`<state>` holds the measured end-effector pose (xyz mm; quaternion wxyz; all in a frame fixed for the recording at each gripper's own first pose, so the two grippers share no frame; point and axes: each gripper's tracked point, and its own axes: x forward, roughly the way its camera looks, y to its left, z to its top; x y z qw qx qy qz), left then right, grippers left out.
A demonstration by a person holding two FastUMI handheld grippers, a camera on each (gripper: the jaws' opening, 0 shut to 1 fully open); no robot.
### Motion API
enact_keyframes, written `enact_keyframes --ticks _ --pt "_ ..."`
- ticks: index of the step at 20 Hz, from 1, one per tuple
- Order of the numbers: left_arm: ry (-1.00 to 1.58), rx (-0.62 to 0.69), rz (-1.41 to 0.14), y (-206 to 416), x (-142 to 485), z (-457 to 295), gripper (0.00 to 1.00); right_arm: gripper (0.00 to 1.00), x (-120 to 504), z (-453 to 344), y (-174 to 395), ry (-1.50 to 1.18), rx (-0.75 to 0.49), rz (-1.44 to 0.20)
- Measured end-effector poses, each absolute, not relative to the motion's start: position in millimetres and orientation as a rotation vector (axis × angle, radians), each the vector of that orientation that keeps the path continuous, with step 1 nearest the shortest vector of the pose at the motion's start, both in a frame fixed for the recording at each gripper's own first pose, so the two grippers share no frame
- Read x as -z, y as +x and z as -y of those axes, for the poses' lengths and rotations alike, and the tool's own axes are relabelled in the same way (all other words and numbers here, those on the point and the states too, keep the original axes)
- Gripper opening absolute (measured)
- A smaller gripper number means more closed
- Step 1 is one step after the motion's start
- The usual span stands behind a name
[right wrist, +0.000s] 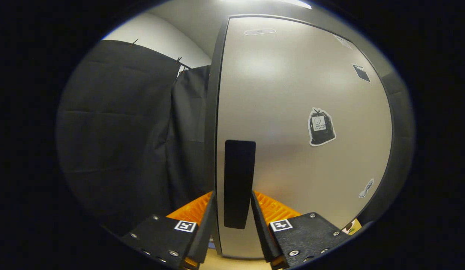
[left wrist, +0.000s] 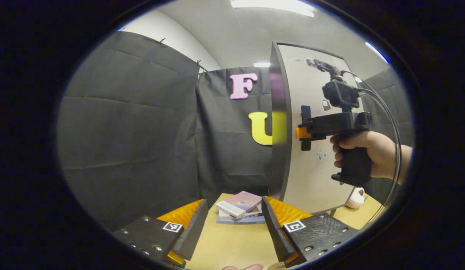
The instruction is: Open the cabinet door with the right hand, grasp the bottle in the cabinet with the left hand and place it on the coaster, then close the cabinet door with the right hand.
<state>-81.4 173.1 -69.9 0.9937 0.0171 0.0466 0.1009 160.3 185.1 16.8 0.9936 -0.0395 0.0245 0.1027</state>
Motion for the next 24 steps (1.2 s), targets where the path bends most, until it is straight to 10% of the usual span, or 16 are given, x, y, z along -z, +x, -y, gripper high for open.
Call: enact_keyframes --ticks 2,9,24 --pt "0.046 -0.203 -0.095 -81.0 71.1 -175.5 0.84 0.37 -15.6 -185.1 162.8 -0.090 -0.200 -0.050" --pt "0.028 -0.204 -0.109 -77.1 74.4 -175.0 0.83 0.23 -15.4 -184.4 154.0 -0.082 -0.260 -0.064" --pt "0.069 -0.196 -0.119 -87.4 66.7 -136.4 0.83 0.24 -25.9 -153.6 64.2 -0.071 -0.462 -0.059"
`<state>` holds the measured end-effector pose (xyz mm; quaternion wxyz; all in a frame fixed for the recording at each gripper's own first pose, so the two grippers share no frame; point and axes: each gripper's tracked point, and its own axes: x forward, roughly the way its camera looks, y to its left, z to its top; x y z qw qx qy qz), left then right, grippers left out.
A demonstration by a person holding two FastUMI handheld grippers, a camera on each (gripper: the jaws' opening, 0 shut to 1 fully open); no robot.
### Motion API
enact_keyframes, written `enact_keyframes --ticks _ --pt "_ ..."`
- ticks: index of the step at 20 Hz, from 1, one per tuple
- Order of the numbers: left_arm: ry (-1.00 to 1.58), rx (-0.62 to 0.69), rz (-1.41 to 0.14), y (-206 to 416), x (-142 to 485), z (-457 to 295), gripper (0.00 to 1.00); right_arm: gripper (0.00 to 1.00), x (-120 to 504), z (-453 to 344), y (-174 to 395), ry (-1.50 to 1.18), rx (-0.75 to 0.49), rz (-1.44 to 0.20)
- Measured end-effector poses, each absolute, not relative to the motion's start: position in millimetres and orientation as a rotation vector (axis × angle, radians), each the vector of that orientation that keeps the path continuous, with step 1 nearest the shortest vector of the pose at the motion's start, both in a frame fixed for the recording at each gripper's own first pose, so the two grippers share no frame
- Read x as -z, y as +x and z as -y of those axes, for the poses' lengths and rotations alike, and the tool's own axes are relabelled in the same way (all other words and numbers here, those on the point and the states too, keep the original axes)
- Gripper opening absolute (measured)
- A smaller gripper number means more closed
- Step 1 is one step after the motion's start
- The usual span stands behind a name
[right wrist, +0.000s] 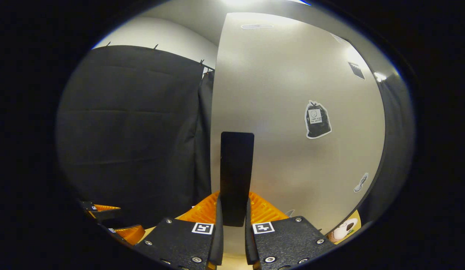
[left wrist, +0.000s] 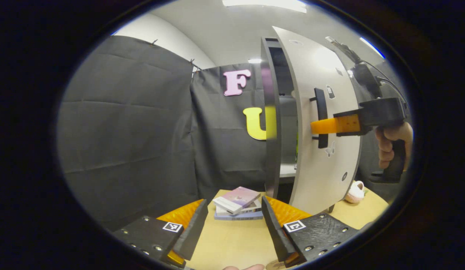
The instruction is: Open the cabinet door with the right hand, grasp the bottle in the cabinet with the left hand and place it on the coaster, then close the cabinet door with the right hand.
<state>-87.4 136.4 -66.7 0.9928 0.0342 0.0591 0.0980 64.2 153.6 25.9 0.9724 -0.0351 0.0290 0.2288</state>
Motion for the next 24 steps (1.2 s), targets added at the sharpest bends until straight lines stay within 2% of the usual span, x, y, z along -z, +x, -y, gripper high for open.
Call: enact_keyframes --ticks 2,17,24 --pt "0.073 -0.202 -0.110 -94.8 62.6 -124.5 0.80 0.24 -24.6 -144.8 59.1 -0.073 -0.486 -0.062" --pt "0.143 -0.216 -0.112 -154.3 40.0 -20.6 0.84 0.24 -23.5 -74.7 -6.6 -0.065 -0.665 -0.084" --pt "0.149 -0.165 -0.102 -149.2 35.6 46.0 0.82 0.23 -23.6 -6.2 -40.5 -0.049 -0.617 -0.087"
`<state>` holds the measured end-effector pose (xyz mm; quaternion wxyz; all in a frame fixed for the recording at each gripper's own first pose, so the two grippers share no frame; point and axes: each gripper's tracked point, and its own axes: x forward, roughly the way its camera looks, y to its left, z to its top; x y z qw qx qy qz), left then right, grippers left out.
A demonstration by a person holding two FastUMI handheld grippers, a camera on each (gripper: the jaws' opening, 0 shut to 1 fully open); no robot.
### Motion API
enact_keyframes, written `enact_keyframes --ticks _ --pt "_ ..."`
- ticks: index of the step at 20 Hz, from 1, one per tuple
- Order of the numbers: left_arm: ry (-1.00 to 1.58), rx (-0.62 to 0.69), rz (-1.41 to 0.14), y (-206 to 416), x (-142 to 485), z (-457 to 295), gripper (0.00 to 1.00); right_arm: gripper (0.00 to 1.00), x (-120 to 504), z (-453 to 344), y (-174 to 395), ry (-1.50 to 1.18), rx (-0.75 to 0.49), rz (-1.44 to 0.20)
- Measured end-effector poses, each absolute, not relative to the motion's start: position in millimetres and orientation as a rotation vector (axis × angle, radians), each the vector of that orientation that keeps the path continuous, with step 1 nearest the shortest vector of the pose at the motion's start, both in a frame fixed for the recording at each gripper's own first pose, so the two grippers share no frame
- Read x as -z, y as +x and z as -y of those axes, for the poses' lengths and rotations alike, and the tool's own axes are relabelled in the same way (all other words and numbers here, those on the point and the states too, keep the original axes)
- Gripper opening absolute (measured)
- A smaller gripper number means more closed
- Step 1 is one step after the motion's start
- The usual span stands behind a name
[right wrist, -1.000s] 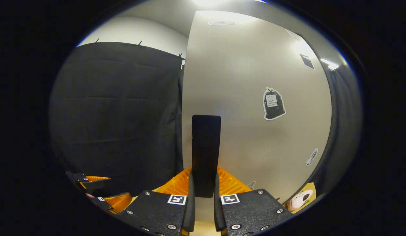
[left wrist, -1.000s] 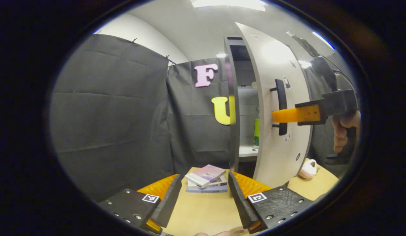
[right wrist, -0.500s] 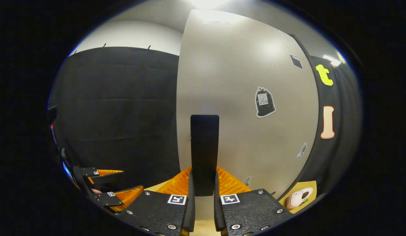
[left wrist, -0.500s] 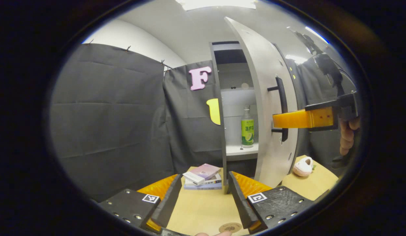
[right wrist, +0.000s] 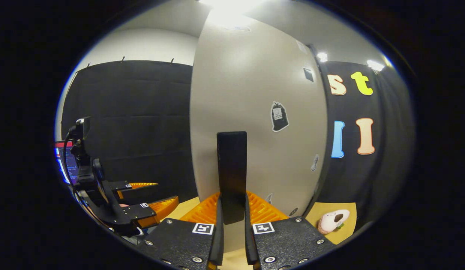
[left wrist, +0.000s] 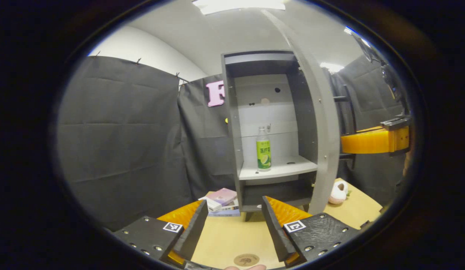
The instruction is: Open the cabinet door with the right hand, grasp the bottle in the cabinet with the left hand and place it on the coaster, then close the cabinet door with the right hand.
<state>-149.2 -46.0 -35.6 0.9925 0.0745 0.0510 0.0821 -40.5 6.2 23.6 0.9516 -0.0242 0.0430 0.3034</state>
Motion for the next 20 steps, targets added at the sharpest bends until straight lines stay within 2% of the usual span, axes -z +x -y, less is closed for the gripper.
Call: enact_keyframes --ticks 6,9,10,11,12,14,15,16,20 --pt "0.130 -0.083 -0.099 -121.6 37.5 115.4 0.84 0.29 -28.4 53.0 -51.2 -0.128 -0.438 -0.058" --pt "0.129 -0.064 -0.089 -104.7 34.9 138.0 0.80 0.34 -35.3 78.5 -61.7 -0.169 -0.342 -0.037" --pt "0.132 -0.059 -0.082 -97.8 32.8 143.9 0.84 0.33 -34.7 91.6 -60.9 -0.147 -0.326 -0.036" --pt "0.138 -0.053 -0.076 -89.4 30.7 148.1 0.81 0.26 -31.0 102.3 -57.9 -0.109 -0.312 -0.041" --pt "0.144 -0.047 -0.066 -79.1 28.7 150.6 0.81 0.32 -26.1 114.0 -52.1 -0.069 -0.292 -0.051" --pt "0.166 -0.032 -0.048 -56.6 22.8 153.9 0.84 0.33 -26.9 129.5 -49.7 -0.012 -0.247 -0.061" --pt "0.176 -0.022 -0.030 -42.7 17.9 154.5 0.84 0.28 -27.1 135.6 -50.7 0.009 -0.223 -0.062" --pt "0.186 -0.009 -0.017 -26.3 16.9 154.8 0.83 0.29 -26.5 141.6 -53.8 0.027 -0.197 -0.064" --pt "0.168 0.058 0.006 40.4 16.1 155.5 0.82 0.49 -32.7 150.2 -57.0 0.032 -0.125 -0.050"
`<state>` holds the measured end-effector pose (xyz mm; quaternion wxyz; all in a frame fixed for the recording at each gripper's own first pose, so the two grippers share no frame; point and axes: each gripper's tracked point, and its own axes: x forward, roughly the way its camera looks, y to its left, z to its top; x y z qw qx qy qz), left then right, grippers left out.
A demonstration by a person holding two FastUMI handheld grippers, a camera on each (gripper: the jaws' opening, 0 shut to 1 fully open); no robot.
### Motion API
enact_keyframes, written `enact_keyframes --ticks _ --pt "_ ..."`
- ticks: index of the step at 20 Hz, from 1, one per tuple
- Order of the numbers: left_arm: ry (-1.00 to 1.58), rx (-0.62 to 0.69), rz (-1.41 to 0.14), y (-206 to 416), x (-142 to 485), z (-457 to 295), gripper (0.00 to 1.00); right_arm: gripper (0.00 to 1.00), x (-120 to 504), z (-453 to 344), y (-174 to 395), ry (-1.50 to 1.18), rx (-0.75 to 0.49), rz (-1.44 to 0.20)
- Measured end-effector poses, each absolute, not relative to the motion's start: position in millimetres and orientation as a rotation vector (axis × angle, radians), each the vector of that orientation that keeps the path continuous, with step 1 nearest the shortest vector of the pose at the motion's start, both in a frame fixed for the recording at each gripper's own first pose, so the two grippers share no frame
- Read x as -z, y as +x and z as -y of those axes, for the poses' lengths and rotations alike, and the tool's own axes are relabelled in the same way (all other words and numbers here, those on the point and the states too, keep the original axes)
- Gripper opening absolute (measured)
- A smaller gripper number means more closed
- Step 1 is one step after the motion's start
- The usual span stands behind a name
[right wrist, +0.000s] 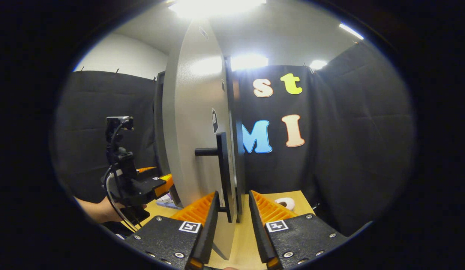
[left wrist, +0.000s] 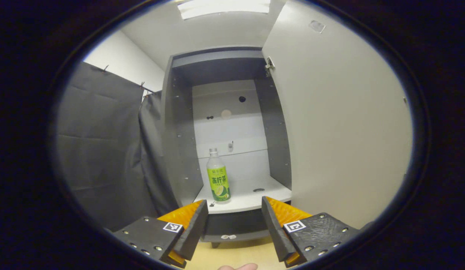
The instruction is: Open the cabinet door with the right hand, grasp the bottle in the cabinet with the left hand and place it on the coaster, then close the cabinet door with the right hand.
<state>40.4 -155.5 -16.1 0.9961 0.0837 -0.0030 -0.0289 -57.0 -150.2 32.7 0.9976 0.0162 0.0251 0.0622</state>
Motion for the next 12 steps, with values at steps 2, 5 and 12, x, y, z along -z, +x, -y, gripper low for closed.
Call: enact_keyframes --ticks 2,5,12 --pt "0.153 0.063 0.017 76.4 14.8 147.9 0.84 0.58 -44.2 161.4 -60.7 -0.003 -0.067 -0.006" --pt "0.141 0.076 0.015 128.0 21.4 138.7 0.83 0.82 -53.4 184.4 -69.4 -0.030 0.055 0.042" --pt "0.126 0.056 0.010 228.2 47.5 112.6 0.82 0.95 -73.2 264.4 -114.1 0.088 0.487 0.160"
